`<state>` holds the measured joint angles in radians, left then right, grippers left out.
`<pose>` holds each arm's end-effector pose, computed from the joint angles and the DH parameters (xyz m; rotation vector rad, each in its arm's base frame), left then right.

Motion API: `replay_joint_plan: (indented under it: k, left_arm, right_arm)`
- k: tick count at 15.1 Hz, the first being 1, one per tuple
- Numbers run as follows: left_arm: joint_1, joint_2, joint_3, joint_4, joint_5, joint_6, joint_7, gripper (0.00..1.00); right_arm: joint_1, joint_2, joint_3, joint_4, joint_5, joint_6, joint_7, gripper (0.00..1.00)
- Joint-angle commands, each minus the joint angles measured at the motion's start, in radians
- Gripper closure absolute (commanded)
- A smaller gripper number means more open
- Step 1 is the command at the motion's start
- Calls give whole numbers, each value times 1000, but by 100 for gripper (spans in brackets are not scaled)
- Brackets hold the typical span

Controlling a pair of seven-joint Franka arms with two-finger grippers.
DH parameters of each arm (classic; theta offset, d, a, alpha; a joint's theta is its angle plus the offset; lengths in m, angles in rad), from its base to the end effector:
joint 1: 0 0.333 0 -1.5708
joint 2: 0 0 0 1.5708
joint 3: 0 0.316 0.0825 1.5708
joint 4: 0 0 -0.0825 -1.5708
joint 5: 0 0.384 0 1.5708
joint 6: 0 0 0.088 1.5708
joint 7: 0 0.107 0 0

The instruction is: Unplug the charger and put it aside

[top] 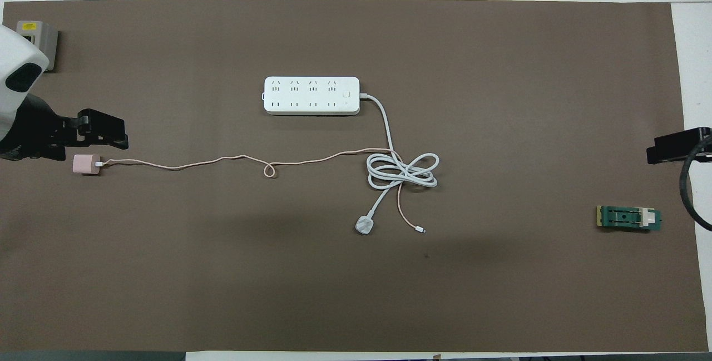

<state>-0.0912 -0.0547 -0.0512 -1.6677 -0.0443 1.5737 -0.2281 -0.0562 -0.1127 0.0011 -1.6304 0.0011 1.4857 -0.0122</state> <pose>0.5298 -0.0815 0.6089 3.1043 0.1349 -0.0720 0.5093 -0.0279 0.6493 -3.1384 0.0672 0.0502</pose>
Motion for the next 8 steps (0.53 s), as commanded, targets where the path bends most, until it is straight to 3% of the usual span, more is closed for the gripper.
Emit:
replay_joint_plan:
  k: [1,8]
  left_arm:
    - [-16,0,19,0,-12,6,18,0]
    - [-16,0,19,0,-12,8,16,0]
  right_arm:
    - [-16,-19,14,-23,-16,18,-20,0]
    - [-17,-19,14,-23,-16,18,-18,0]
